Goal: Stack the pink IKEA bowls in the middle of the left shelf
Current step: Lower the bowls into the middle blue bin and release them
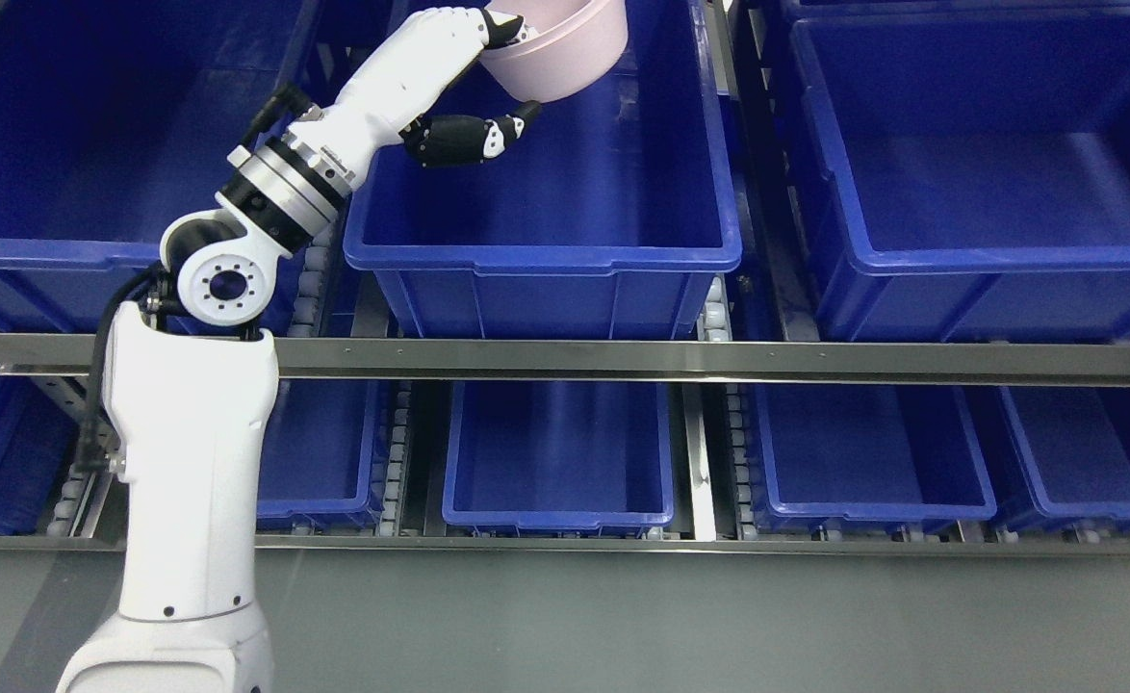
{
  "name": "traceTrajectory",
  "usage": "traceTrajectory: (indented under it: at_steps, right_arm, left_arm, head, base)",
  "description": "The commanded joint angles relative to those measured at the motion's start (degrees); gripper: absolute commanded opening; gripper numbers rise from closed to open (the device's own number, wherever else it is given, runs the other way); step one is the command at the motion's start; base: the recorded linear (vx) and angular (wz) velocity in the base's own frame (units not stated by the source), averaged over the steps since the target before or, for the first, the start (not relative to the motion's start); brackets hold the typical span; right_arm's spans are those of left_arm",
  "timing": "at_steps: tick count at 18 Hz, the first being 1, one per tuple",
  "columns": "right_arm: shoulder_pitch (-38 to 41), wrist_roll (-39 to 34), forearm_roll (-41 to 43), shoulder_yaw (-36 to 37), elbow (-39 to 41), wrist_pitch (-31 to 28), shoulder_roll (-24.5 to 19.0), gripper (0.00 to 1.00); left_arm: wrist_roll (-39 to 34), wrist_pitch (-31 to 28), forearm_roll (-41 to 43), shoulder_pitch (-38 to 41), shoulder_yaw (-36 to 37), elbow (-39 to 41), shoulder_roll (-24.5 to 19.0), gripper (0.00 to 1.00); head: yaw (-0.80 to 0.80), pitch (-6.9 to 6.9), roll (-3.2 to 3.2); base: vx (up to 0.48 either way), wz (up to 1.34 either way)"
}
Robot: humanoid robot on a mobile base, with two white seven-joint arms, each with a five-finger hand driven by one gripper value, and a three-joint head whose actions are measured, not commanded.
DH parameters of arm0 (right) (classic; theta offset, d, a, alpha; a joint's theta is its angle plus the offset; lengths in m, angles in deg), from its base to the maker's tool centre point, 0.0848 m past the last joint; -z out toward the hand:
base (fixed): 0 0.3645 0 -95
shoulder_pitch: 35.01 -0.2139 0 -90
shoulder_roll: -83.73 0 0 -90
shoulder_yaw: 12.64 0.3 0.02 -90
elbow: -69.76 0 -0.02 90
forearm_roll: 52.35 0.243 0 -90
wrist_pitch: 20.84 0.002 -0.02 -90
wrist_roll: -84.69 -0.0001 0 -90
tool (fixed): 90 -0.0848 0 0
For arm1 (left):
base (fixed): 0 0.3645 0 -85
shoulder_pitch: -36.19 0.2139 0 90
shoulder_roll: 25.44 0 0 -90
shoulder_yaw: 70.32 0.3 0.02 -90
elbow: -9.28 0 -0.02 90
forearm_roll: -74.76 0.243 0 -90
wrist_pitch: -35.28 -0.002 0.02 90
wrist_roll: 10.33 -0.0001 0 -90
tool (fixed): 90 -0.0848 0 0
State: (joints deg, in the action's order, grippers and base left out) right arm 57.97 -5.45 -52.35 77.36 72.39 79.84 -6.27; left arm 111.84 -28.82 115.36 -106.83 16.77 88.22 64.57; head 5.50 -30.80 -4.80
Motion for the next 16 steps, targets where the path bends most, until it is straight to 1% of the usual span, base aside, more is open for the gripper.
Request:
traceTrajectory:
  at_steps: [1,4,10,14,16]
  right_arm:
    - [0.0,0.0,-0.4,0.5,0.0,0.0,1.0,1.0]
    - [0.0,0.0,-0.4,0.5,0.0,0.0,1.0,1.0]
    - [0.0,0.0,-0.4,0.5,0.0,0.0,1.0,1.0]
    - [0.0,0.0,-0.4,0.5,0.0,0.0,1.0,1.0]
    - [0.0,0.0,-0.4,0.5,0.0,0.0,1.0,1.0]
  left_arm:
    - [-0.2,-1.2,9.6,-4.2,0.6,-14.7,-1.0,0.05]
    - [-0.7,-1.2,10.4,-4.0,3.3,-18.0,-1.0,0.05]
    - [-2.3,-1.2,10.4,-4.6,3.4,-24.4,-1.0,0.07]
    - [-3.2,-1.2,10.0,-4.6,3.7,-25.1,-1.0,0.13]
    - [-3.4,-1.2,10.0,-4.7,3.8,-26.5,-1.0,0.19]
  head:
    - [0.0,0.0,0.0]
    - [0.0,0.0,0.0]
    - [0.0,0.0,0.0]
    - [0.0,0.01,0.0]
    - [0.0,0.01,0.0]
  base:
    - [0.076,0.18]
    - [0.068,0.15]
    - [0.033,0.06]
    - [0.0,0.0]
    - [-0.008,0.02]
